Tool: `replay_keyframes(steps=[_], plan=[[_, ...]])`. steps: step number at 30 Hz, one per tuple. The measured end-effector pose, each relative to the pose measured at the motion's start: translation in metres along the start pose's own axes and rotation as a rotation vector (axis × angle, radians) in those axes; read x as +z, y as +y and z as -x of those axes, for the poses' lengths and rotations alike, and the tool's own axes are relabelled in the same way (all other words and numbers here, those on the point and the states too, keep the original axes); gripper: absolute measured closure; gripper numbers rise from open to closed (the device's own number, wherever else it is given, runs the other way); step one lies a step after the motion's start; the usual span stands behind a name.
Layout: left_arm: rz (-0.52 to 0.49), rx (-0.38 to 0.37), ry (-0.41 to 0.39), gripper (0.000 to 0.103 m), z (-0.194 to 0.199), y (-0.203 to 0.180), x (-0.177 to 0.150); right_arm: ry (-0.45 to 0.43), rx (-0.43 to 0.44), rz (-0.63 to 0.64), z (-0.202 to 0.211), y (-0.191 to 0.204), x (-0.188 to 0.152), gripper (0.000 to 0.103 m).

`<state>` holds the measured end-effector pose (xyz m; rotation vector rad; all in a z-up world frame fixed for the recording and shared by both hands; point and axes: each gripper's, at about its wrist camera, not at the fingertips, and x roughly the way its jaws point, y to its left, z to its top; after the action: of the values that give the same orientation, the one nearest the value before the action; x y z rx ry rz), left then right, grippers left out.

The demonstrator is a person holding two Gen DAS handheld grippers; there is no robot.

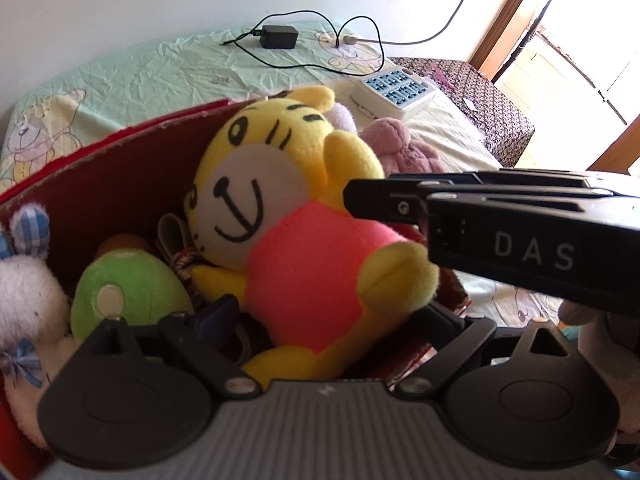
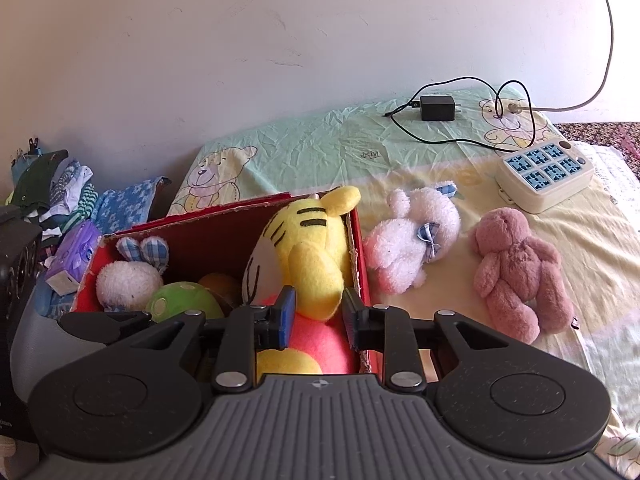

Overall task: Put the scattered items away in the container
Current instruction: 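Lower the tiger plush into the red box and open the right gripper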

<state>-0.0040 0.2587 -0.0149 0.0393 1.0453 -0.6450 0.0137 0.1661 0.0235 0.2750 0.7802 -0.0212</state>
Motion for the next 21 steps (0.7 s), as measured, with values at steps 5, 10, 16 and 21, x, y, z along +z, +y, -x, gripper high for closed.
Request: replay_keyframes(steps=[5, 10, 16, 21], plan=[[0.007, 0.020, -0.006, 0.008, 0.005, -0.001, 0.002, 0.002, -0.004, -0.002, 0.002, -0.001, -0.002, 0.077], [0.015, 0.037, -0.010, 0.008, 0.012, -0.003, 0.001, 0.001, 0.005, -0.045, 0.004, -0.008, -0.005, 0.077], [0.019, 0.065, -0.027, 0.004, 0.020, -0.004, 0.000, -0.012, 0.021, -0.078, 0.008, -0.012, -0.006, 0.077], [0.052, 0.060, -0.029, 0.004, 0.019, 0.000, 0.000, -0.014, 0.018, -0.053, 0.010, -0.009, -0.007, 0.077]])
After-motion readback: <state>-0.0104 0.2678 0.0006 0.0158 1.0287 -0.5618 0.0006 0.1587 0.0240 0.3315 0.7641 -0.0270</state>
